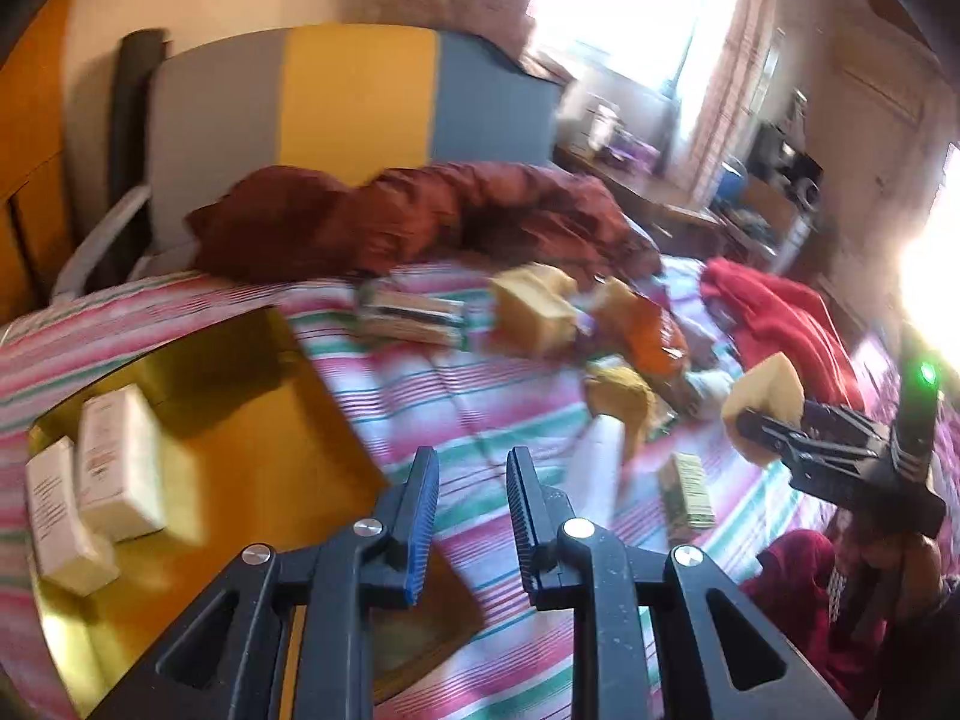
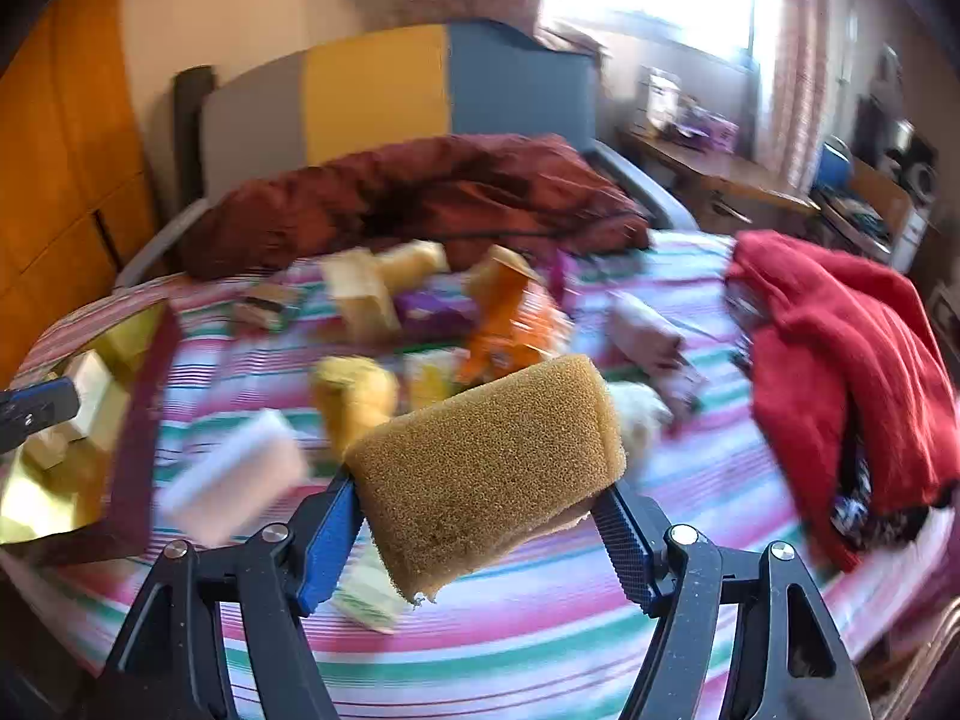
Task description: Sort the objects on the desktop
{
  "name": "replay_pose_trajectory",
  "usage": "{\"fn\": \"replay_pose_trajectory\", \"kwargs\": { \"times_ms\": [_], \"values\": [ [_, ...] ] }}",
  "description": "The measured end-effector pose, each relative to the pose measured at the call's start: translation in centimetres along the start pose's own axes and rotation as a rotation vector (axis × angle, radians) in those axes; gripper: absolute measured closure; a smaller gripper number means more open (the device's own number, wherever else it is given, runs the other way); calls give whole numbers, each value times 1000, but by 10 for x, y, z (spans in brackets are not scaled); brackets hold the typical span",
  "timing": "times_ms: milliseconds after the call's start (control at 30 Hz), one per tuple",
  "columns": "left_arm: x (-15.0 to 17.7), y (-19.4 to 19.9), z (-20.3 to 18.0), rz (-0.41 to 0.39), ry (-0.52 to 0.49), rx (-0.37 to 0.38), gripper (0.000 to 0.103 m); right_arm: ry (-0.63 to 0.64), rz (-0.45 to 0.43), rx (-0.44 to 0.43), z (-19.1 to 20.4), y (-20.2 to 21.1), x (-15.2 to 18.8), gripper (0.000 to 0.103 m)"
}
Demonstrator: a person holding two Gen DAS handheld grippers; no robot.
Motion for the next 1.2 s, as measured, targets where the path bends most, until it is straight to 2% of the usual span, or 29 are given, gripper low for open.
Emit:
{"fn": "replay_pose_trajectory", "kwargs": {
  "times_ms": [133,333,433,500,600,667,733,833,900,967,1067,1133,1200],
  "values": [
    [8,22,41,-16,66,-77,80,16,-17,-116,45,5,-13,30],
    [26,53,109,-28,178,-196,80,98,-31,-304,136,10,-23,30],
    [36,65,134,-25,210,-249,81,133,-27,-368,172,10,-23,30],
    [35,70,136,-28,185,-263,80,160,-41,-382,189,12,-25,30],
    [28,65,116,-31,162,-169,76,114,-64,-349,181,12,-38,30],
    [21,54,87,-28,97,-96,74,97,-77,-291,163,12,-46,30],
    [14,38,44,-16,9,12,72,71,-78,-221,141,11,-50,30],
    [13,12,-18,24,-130,122,68,3,-65,-154,107,12,-50,30],
    [18,-5,-49,63,-203,162,68,-16,-65,-110,91,13,-48,30],
    [31,-31,-79,135,-273,205,68,-47,-62,-83,79,13,-46,30],
    [47,-61,-97,187,-355,171,68,-82,-58,-74,65,12,-45,29],
    [58,-80,-103,231,-363,167,68,-91,-52,-81,62,12,-43,29],
    [64,-87,-102,266,-330,177,84,-87,-50,-85,60,11,-39,29]
  ]
}}
Point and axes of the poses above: each gripper's, at about its wrist camera, not at the fingertips, and y roughly against the way its jaws point, z to its left, x to its underside, the point moved 8 cm from there along -y, roughly the way its jaws point, and after that the axes turned 13 degrees about -z, right-handed, at the moved point
